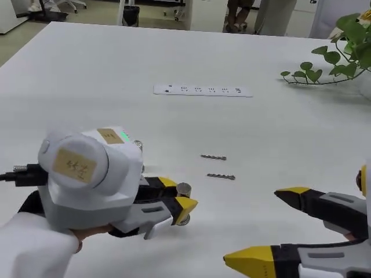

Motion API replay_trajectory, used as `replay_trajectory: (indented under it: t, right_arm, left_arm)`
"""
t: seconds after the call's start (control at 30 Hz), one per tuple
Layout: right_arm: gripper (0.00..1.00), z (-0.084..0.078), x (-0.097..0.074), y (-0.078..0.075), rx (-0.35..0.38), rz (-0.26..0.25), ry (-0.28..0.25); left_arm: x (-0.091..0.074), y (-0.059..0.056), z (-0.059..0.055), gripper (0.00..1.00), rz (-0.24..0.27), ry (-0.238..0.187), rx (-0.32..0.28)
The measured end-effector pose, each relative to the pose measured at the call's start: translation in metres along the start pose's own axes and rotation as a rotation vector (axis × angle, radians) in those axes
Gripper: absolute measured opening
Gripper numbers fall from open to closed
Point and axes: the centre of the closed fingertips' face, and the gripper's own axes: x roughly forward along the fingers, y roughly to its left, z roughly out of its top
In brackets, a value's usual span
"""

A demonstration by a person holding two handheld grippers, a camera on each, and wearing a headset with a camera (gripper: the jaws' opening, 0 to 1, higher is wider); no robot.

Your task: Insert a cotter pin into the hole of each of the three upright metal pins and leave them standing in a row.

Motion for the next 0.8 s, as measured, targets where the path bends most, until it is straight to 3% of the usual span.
replay_trajectory:
  t: [0.23, 0.3, 0.57, 0.8]
  right_arm:
    - [0.94, -0.001, 0.000, 0.001, -0.003, 0.007, 0.007]
    - [0.94, -0.001, 0.000, 0.002, -0.001, 0.015, 0.008]
    - [0.94, -0.002, 0.000, 0.003, -0.002, 0.018, 0.011]
    - [0.94, -0.002, 0.000, 0.002, 0.004, 0.017, 0.009]
  left_arm:
    - [0.005, 0.002, -0.012, 0.09, 0.003, 0.021, -0.008]
    - [0.006, 0.001, -0.015, 0.09, 0.007, 0.031, 0.021]
    - [0.008, 0.003, -0.019, 0.09, 0.008, 0.033, 0.029]
    - [0.010, 0.001, -0.022, 0.09, 0.001, 0.032, 0.073]
